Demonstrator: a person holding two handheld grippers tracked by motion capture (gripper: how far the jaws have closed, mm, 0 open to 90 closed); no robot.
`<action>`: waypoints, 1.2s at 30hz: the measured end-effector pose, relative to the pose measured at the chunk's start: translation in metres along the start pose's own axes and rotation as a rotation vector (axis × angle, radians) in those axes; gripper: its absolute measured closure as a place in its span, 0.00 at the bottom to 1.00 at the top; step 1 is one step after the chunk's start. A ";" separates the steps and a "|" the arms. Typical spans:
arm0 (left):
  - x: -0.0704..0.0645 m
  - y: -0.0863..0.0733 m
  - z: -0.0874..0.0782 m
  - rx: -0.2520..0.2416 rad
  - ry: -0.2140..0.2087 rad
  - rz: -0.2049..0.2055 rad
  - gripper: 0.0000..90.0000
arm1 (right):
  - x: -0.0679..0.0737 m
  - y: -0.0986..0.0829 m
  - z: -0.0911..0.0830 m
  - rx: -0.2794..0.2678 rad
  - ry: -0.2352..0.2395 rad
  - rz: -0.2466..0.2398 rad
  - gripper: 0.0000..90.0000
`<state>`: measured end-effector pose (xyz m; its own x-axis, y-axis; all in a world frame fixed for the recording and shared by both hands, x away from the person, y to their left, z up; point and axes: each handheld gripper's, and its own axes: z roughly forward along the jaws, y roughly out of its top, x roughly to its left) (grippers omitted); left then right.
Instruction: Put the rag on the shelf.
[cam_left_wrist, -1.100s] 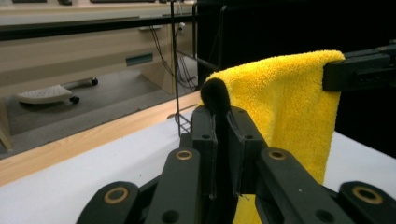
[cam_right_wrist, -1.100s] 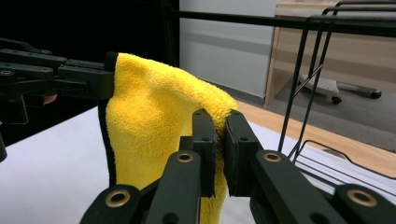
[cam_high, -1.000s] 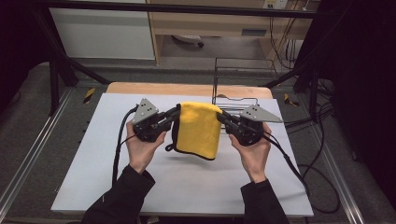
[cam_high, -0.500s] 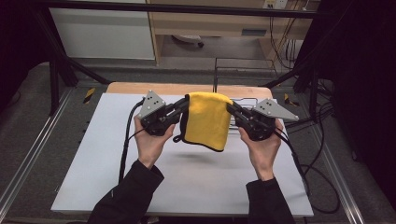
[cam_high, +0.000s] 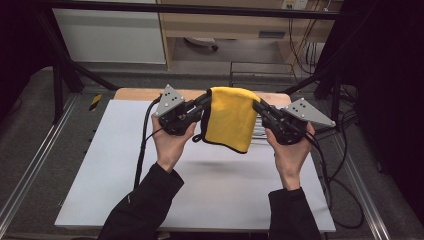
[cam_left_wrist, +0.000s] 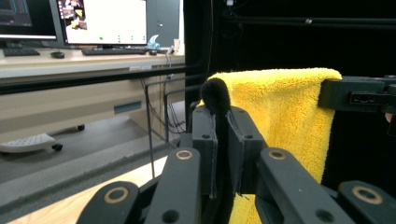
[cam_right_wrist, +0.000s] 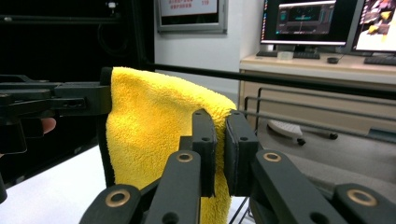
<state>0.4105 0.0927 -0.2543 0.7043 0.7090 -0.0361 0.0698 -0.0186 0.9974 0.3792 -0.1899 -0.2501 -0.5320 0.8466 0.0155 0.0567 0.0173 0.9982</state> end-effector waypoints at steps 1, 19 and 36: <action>0.000 0.002 0.001 -0.006 0.000 0.001 0.91 | -0.001 0.001 0.000 -0.004 -0.002 -0.002 0.94; -0.007 0.037 0.017 -0.096 -0.009 0.003 0.91 | -0.012 0.036 -0.006 -0.096 -0.051 -0.033 0.94; -0.012 0.071 0.039 -0.147 -0.015 0.003 0.91 | -0.032 0.072 -0.006 -0.162 -0.106 -0.059 0.94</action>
<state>0.4348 0.0551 -0.1853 0.7146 0.6988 -0.0327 -0.0359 0.0833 0.9959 0.3952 -0.2187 -0.1779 -0.4378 0.8981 -0.0412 -0.1134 -0.0097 0.9935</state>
